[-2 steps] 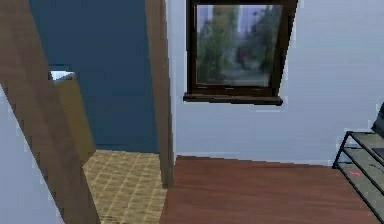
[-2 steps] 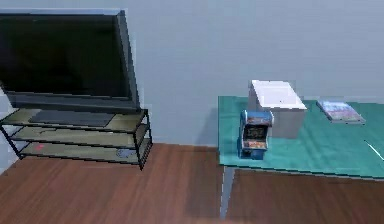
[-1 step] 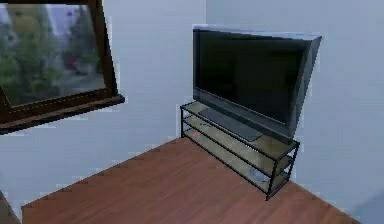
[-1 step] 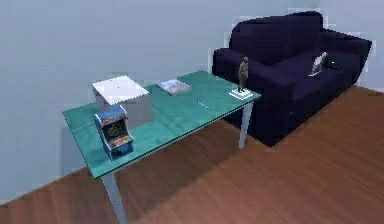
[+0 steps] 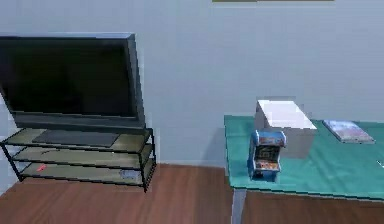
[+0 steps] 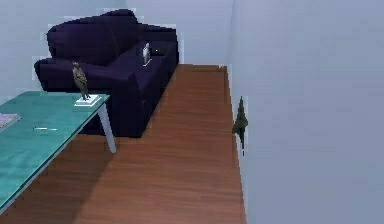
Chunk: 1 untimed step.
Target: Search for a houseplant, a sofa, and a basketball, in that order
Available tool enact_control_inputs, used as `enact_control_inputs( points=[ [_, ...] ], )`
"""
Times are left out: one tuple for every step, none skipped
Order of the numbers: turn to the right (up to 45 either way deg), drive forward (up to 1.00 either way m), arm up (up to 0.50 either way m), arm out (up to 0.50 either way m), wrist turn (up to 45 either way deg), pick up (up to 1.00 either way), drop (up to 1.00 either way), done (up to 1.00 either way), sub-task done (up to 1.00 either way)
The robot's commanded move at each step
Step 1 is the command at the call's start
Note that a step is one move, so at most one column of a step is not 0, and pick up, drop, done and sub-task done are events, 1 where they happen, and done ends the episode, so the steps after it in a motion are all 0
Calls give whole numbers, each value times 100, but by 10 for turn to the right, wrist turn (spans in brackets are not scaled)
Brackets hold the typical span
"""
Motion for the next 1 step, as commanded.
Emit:
enact_control_inputs(
  points=[
    [0,5,0,0,0,0,0,0,0]
  ],
)
